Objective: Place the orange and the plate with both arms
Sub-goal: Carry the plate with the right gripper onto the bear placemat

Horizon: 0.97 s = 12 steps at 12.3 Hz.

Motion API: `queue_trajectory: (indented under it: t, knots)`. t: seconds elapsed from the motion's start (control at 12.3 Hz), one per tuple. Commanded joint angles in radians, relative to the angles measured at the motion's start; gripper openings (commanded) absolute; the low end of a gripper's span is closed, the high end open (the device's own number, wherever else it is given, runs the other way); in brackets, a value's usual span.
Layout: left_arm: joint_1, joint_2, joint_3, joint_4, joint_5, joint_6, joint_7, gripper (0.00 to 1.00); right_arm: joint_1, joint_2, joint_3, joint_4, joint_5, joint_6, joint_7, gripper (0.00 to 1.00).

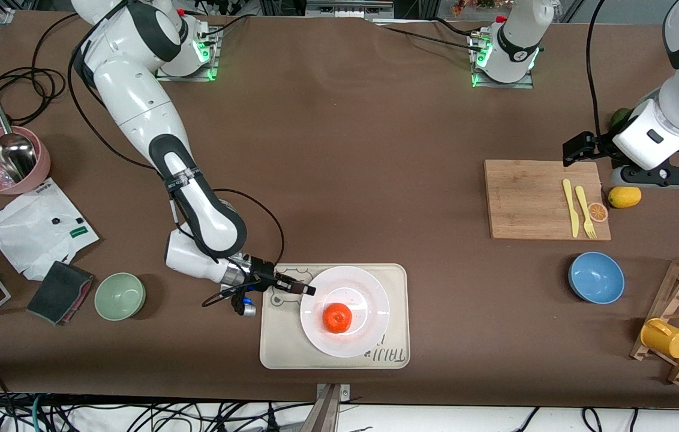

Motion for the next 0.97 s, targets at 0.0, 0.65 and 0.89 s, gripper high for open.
queue_trajectory:
  t: [0.0,0.65,0.89]
  knots:
    - [0.000,-0.007,-0.006,0.008,0.000,-0.015,0.003,1.00,-0.001,-0.001,0.008,0.005,-0.080,0.006,0.027,0.33]
    - [0.001,-0.007,-0.008,0.008,0.000,-0.015,0.003,1.00,-0.010,-0.228,-0.030,-0.265,-0.239,0.007,0.027,0.46]
    - [0.001,-0.007,-0.006,0.010,0.000,-0.015,0.003,1.00,-0.018,-0.354,-0.053,-0.369,-0.317,-0.001,0.022,0.58]
